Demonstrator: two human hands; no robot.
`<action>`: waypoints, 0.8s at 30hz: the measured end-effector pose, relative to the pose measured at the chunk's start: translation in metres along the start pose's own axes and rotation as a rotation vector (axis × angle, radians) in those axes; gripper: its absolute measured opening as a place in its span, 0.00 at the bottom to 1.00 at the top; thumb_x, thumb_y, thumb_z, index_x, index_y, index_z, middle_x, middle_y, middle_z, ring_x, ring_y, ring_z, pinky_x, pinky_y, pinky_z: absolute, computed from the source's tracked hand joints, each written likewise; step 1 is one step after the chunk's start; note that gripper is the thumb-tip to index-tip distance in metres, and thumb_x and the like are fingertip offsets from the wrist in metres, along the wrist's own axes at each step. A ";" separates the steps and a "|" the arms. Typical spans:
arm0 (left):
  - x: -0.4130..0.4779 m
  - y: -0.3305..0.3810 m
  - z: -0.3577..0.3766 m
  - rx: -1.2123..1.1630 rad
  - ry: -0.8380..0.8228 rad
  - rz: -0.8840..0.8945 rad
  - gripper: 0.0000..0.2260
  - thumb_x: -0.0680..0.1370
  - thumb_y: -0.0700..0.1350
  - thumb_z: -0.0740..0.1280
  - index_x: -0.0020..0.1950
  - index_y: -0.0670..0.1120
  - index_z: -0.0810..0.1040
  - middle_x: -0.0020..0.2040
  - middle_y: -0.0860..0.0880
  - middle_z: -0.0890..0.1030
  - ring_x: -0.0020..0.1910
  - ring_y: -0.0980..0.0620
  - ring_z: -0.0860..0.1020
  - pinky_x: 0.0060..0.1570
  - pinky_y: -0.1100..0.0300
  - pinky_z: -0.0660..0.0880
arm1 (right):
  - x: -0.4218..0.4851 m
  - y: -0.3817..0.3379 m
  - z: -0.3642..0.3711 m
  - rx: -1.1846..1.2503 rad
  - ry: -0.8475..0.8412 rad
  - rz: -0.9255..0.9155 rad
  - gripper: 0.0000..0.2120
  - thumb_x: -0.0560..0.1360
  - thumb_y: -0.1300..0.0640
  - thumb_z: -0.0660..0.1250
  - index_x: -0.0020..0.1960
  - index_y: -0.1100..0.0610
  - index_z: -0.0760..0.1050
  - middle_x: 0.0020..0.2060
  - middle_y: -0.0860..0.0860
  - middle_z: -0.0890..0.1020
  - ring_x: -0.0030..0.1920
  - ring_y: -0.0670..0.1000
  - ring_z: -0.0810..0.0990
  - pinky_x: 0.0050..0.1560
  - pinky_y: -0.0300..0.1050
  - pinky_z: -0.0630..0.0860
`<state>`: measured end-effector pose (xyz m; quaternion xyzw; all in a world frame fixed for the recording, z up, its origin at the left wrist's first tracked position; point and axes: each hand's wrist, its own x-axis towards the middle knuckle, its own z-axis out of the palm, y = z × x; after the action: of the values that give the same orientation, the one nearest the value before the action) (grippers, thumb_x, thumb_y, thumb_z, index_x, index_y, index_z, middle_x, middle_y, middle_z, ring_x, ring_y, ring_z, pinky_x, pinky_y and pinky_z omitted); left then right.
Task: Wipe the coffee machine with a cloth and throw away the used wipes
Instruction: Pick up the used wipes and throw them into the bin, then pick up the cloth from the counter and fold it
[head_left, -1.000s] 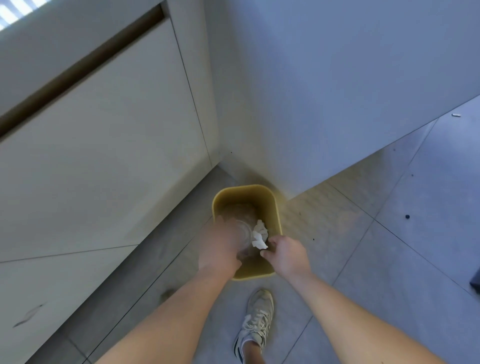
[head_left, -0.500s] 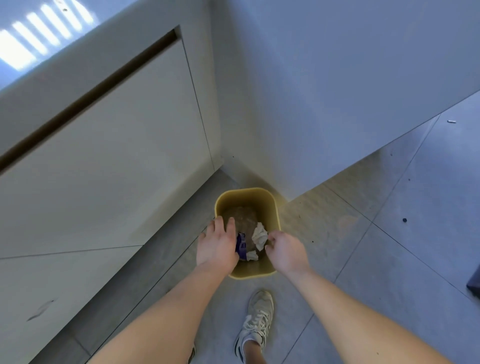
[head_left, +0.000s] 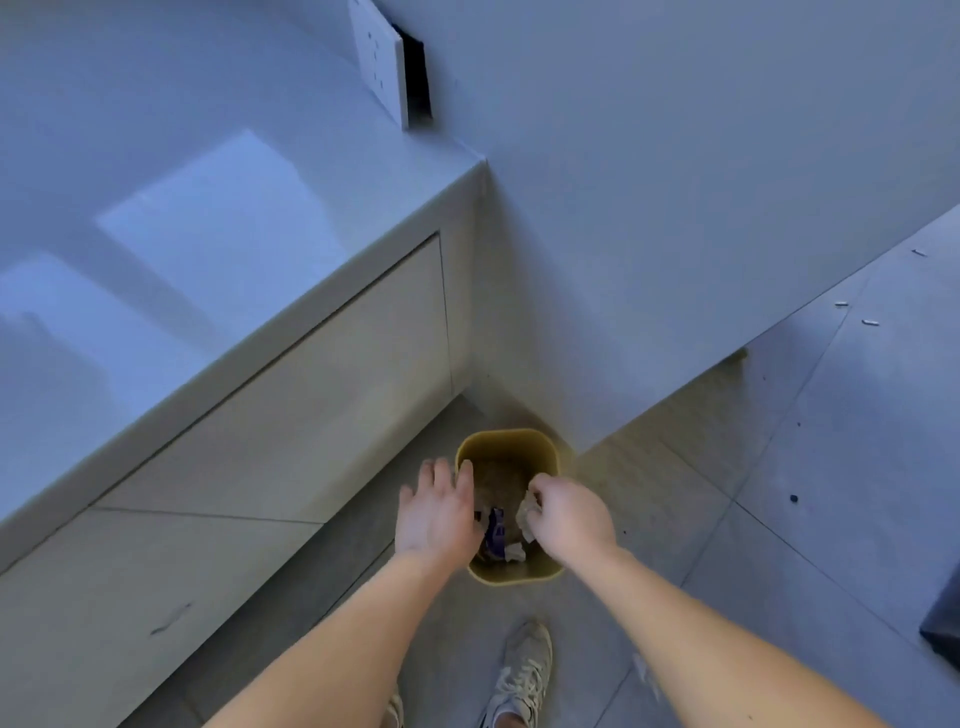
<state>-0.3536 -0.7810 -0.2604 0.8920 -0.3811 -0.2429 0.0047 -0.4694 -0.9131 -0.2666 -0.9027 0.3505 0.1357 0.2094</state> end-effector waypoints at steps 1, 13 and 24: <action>-0.005 -0.001 -0.011 -0.001 0.008 -0.003 0.36 0.76 0.55 0.69 0.79 0.50 0.55 0.77 0.43 0.61 0.77 0.40 0.57 0.72 0.40 0.63 | -0.002 -0.007 -0.010 -0.014 0.019 -0.019 0.12 0.77 0.48 0.65 0.60 0.47 0.75 0.46 0.45 0.80 0.41 0.48 0.80 0.39 0.45 0.82; -0.086 -0.014 -0.144 0.021 0.155 -0.048 0.33 0.77 0.57 0.61 0.79 0.49 0.54 0.75 0.42 0.63 0.73 0.40 0.62 0.68 0.43 0.65 | -0.049 -0.088 -0.131 -0.109 0.152 -0.233 0.13 0.78 0.45 0.62 0.60 0.47 0.74 0.50 0.47 0.79 0.48 0.50 0.79 0.40 0.45 0.79; -0.136 -0.020 -0.269 0.067 0.414 -0.051 0.31 0.76 0.53 0.62 0.76 0.48 0.56 0.74 0.42 0.63 0.74 0.41 0.61 0.70 0.45 0.64 | -0.068 -0.141 -0.242 -0.093 0.275 -0.365 0.18 0.77 0.44 0.63 0.64 0.49 0.72 0.54 0.50 0.81 0.52 0.55 0.79 0.41 0.45 0.75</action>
<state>-0.3033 -0.7219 0.0314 0.9318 -0.3573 -0.0416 0.0473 -0.3976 -0.8942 0.0118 -0.9699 0.1998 -0.0126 0.1389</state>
